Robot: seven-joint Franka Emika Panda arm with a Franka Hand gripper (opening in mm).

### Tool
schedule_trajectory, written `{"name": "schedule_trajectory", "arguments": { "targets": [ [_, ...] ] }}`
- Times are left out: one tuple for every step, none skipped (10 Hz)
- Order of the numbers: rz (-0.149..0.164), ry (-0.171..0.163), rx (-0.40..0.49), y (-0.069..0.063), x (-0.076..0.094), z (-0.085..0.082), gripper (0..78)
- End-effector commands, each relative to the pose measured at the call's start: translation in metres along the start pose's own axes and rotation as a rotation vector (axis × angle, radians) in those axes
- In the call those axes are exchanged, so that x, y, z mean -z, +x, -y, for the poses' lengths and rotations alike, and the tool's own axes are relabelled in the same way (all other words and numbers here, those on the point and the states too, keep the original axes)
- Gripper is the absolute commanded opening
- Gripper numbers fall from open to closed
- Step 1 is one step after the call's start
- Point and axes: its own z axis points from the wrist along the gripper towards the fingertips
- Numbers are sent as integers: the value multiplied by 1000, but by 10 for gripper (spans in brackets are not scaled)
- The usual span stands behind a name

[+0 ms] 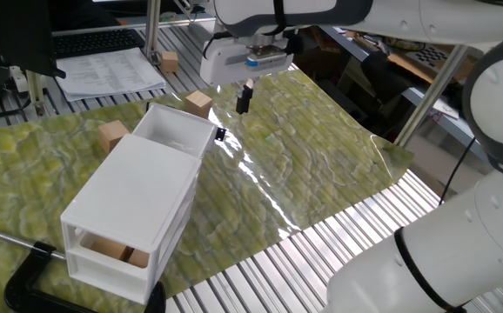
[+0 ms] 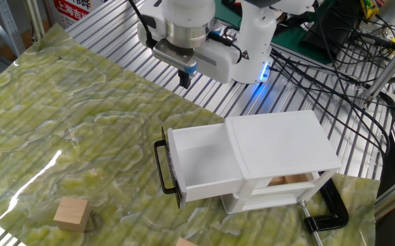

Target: Grasp the handle and open the drawer

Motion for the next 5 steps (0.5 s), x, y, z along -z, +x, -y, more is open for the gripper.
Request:
{"name": "schedule_trajectory", "arguments": {
  "targets": [
    [16,21,-8,53,-37,4,11],
    [16,20,-7,53,-37,4,11],
    [15,21,-6,53,-37,4,11],
    [11,21,-2,54,-38,4,11],
    [12,19,-1,55,-38,4,11]
  ]
}}
